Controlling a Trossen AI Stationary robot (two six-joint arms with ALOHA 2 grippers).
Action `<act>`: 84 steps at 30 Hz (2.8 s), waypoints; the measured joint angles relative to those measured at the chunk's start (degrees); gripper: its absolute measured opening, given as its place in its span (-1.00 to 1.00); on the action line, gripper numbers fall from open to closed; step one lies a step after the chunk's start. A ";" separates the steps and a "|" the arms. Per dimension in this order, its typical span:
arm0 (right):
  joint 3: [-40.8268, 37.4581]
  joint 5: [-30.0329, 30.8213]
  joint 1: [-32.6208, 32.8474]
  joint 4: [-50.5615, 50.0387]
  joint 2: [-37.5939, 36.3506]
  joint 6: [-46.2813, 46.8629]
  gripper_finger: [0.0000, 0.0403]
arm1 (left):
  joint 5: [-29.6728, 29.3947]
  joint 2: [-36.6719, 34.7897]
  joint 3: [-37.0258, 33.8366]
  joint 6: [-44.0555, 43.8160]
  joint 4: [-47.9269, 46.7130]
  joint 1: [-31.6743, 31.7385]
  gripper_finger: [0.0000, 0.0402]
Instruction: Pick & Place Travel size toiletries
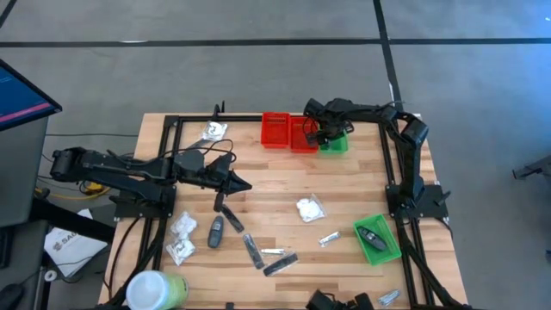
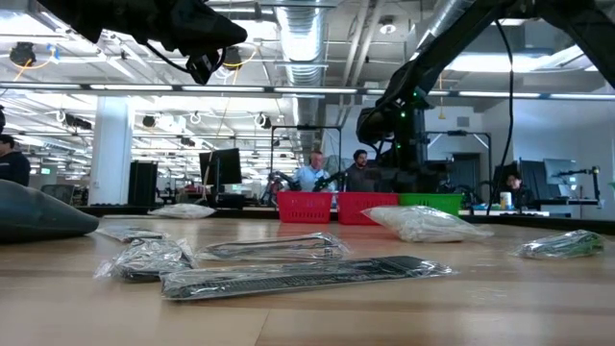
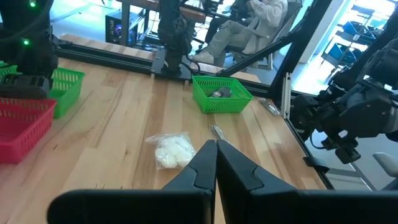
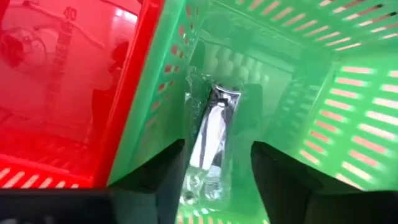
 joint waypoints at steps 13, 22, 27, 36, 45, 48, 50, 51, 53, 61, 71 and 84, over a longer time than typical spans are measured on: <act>0.04 0.16 1.07 2.53 -12.60 -3.78 0.17 | 0.00 0.00 0.00 0.00 0.04 0.00 -0.99; 0.04 0.13 6.20 9.07 -22.28 -8.95 0.17 | -0.01 0.00 0.00 0.02 0.07 0.00 -0.99; 0.04 -0.08 10.51 11.85 -25.73 -13.56 0.17 | 0.00 0.00 0.00 0.90 0.09 0.00 -0.99; 0.04 -0.09 19.96 12.61 -28.28 -13.84 0.17 | 0.00 0.00 0.00 0.90 0.09 0.00 -0.99; 0.04 -0.11 29.20 12.57 -28.27 -13.82 0.17 | 0.00 0.00 0.00 0.90 0.09 0.00 -0.99; 0.04 -0.11 31.73 12.57 -28.08 -13.82 0.17 | 0.00 0.00 0.00 0.90 0.09 0.00 -0.99; 0.04 -0.11 33.31 12.57 -28.08 -13.82 0.17 | 0.00 0.00 0.00 0.90 0.09 0.00 -0.99; 0.04 -0.11 34.08 12.59 -28.08 -13.80 0.17 | 0.00 0.00 0.00 0.88 0.09 0.00 -0.99; 0.04 -0.11 35.63 12.58 -28.08 -13.80 0.17 | 0.00 0.00 0.00 0.89 0.09 0.00 -0.99; 0.04 -0.12 43.78 14.18 -25.95 -12.09 0.17 | 0.76 0.00 0.00 0.87 -0.16 0.00 -0.99; 0.04 -0.20 56.07 17.51 -13.16 -14.34 0.17 | 12.85 -0.01 0.00 0.87 -2.50 -0.76 -0.99; 6.35 -7.48 62.75 15.27 1.20 -8.95 -0.27 | 12.61 -0.02 0.00 0.79 -3.81 0.31 -0.99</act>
